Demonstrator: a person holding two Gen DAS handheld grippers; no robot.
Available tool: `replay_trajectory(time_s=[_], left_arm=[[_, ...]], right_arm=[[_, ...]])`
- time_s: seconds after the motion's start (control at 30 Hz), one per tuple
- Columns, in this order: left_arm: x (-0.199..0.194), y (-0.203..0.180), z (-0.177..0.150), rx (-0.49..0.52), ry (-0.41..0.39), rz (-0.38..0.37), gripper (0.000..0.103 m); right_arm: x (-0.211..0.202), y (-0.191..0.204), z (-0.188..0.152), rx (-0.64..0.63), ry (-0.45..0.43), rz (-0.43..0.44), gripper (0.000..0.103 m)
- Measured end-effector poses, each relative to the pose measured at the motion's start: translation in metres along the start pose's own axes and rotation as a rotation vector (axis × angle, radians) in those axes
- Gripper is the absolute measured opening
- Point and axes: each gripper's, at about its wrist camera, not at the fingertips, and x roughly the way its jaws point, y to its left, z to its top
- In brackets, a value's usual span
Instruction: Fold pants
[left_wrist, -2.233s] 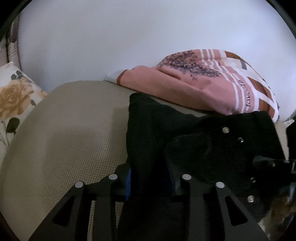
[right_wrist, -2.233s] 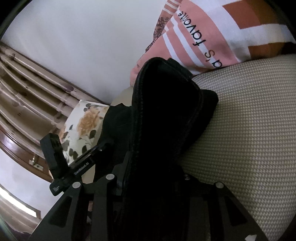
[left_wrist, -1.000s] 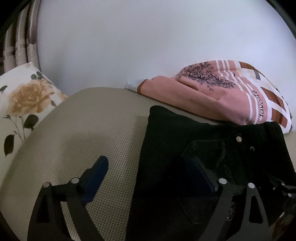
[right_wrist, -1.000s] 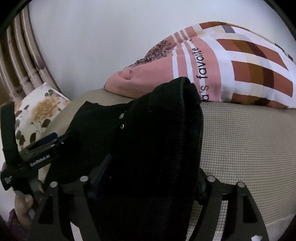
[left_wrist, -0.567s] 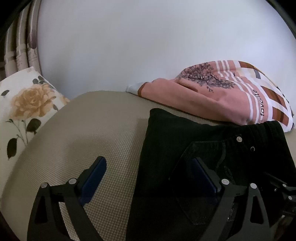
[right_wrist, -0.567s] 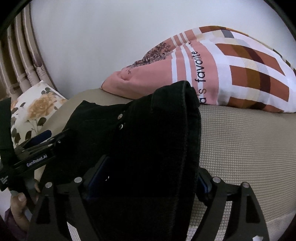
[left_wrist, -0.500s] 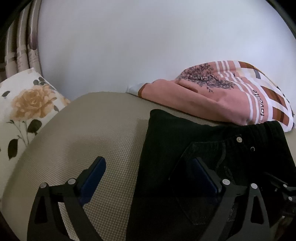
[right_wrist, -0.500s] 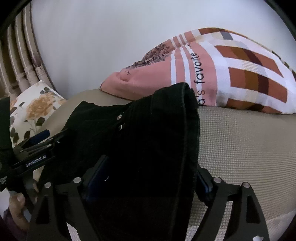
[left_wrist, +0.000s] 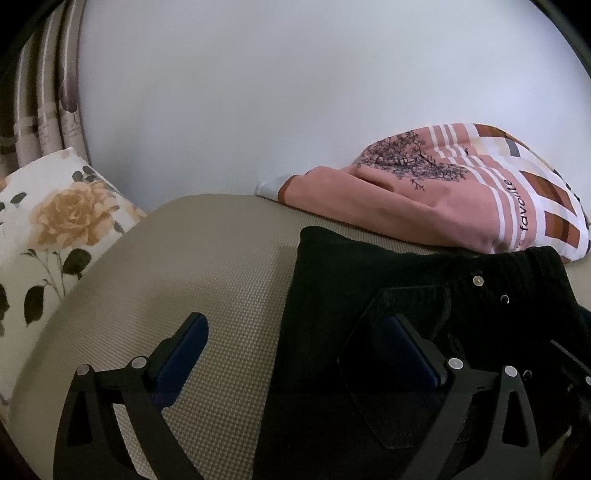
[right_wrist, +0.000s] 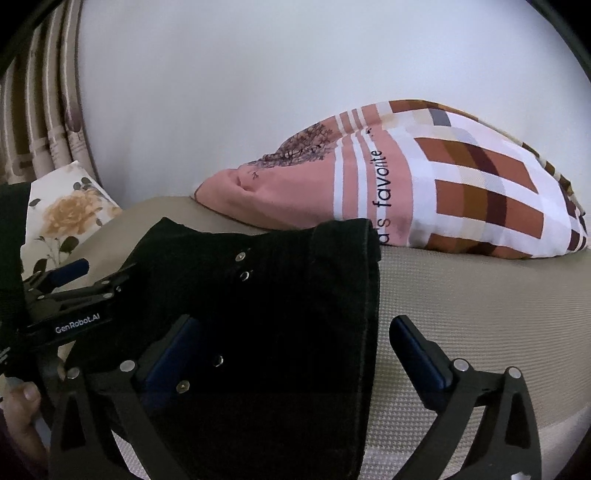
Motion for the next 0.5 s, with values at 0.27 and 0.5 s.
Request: replay_trajectory(time_s=[0.27,0.5], left_arm=[[-0.002,-0.002,0.001,0.012,-0.012,0.009,0.098],[-0.004,-0.004,0.001,0.022,-0.024,0.017,0.098]], right_arm=[[-0.008,0.019,-0.002,-0.099,-0.042,-0.030,0.103],[-0.019,0.020,-0.003,-0.106,-0.099,-0.041,0.103]])
